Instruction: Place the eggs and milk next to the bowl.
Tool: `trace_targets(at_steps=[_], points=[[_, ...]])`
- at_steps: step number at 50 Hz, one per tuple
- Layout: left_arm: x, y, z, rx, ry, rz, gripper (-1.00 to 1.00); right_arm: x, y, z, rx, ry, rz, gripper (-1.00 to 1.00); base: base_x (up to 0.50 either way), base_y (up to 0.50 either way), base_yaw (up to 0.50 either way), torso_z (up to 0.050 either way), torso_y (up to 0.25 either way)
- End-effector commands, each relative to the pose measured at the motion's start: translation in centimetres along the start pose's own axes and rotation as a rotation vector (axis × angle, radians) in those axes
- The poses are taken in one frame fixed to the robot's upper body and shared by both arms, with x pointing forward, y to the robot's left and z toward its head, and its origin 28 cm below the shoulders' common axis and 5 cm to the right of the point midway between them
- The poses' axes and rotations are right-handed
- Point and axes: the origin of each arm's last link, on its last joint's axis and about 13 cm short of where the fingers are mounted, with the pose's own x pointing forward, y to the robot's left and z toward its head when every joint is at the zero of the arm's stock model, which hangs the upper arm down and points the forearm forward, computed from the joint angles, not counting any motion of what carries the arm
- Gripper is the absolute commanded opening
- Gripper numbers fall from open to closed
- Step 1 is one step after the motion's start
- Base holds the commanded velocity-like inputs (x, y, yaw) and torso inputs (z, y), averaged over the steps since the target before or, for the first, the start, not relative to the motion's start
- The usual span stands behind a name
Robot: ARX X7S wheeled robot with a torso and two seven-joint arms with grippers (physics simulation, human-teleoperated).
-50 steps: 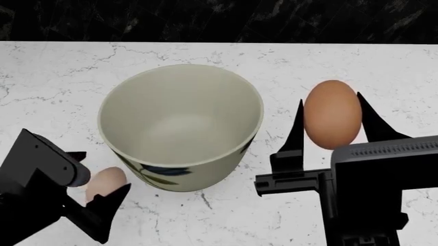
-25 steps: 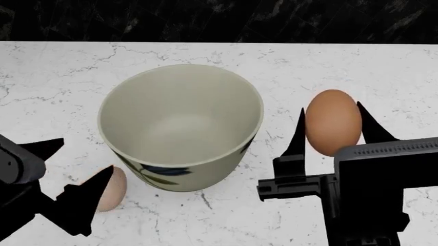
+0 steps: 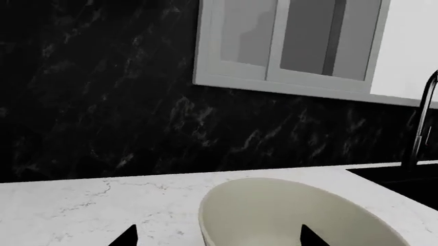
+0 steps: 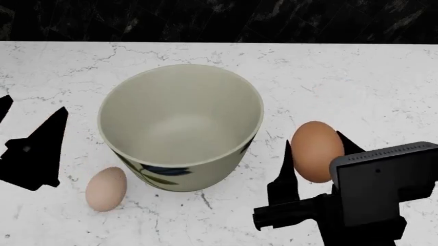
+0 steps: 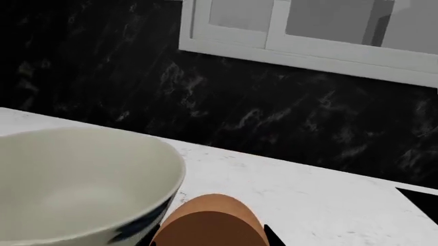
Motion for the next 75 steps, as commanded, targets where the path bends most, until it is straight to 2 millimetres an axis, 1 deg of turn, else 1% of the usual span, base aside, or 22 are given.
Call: trace_targets(at_steps=[1,11,22,31,54,75], points=[[0.5,0.7,0.8,-0.059,-0.135,0.062,1.00,0.0,-0.8,-0.2,0.009,0.086,0.110,-1.00,0.00,0.00,0.00,0.000,0.000],[0.5,0.9,0.5,-0.060,-0.145,0.087,1.00,-0.1,-1.0,-0.1,0.020,0.146,0.193,-1.00,0.00,0.00,0.00,0.000,0.000],[0.3,1.4,0.4,-0.062,-0.158,0.112,1.00,0.4,-0.4,-0.7,0.032,0.172,0.272,-1.00,0.00,0.00,0.00,0.000,0.000],[0.3,1.3,0.4,-0.055,-0.153,0.109,1.00,0.8,-0.2,-1.2,0.060,0.178,0.303,-1.00,0.00,0.00,0.00,0.000,0.000],[0.0,1.5,0.5,-0.041,-0.150,0.106,1.00,2.4,0.2,-1.9,0.080,0.199,0.334,-1.00,0.00,0.00,0.00,0.000,0.000],[-0.2,1.6,0.5,-0.034,-0.151,0.113,1.00,3.5,0.4,-3.5,0.112,0.228,0.335,-1.00,0.00,0.00,0.00,0.000,0.000]])
